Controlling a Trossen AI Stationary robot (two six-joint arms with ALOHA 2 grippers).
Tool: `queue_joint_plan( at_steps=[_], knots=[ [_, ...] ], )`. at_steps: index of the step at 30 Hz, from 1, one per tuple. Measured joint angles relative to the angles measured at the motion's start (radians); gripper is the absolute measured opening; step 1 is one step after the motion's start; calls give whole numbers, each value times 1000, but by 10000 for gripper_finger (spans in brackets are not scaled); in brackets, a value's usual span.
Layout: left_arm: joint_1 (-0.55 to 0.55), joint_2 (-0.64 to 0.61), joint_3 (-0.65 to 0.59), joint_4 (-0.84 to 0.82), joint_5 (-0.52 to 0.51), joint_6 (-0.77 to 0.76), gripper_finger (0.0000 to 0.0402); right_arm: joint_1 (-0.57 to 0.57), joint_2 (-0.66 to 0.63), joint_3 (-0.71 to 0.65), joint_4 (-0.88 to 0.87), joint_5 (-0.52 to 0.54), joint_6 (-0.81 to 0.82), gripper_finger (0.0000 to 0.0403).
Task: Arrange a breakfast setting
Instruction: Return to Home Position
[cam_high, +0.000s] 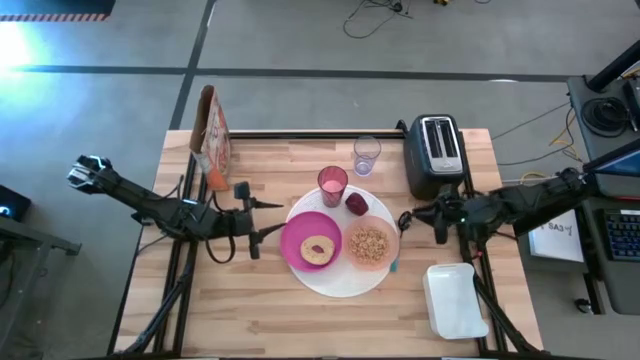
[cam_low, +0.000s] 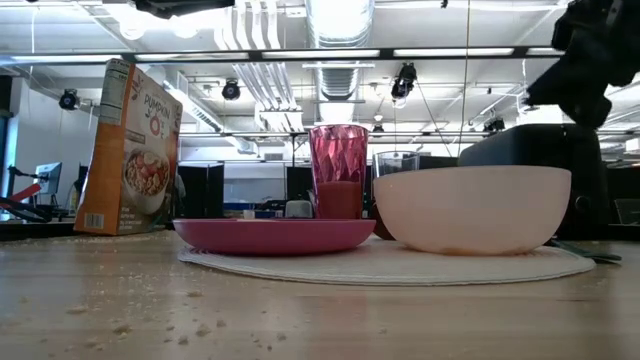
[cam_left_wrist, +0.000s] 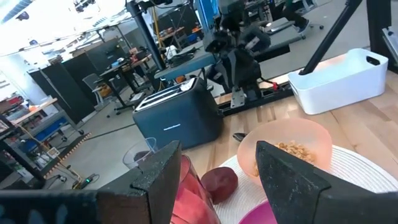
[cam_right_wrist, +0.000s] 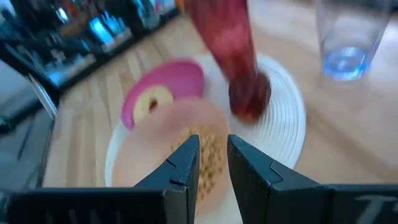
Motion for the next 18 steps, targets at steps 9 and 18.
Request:
queue_joint_plan(
  at_steps=[9, 18],
  knots=[
    [14, 6, 0, 11, 0, 4, 191, 1, -128, -32, 7, 79, -99, 73],
    [25, 6, 0, 12, -1, 4, 191, 1, -253, -230, 220, 81, -175, 73]
  ],
)
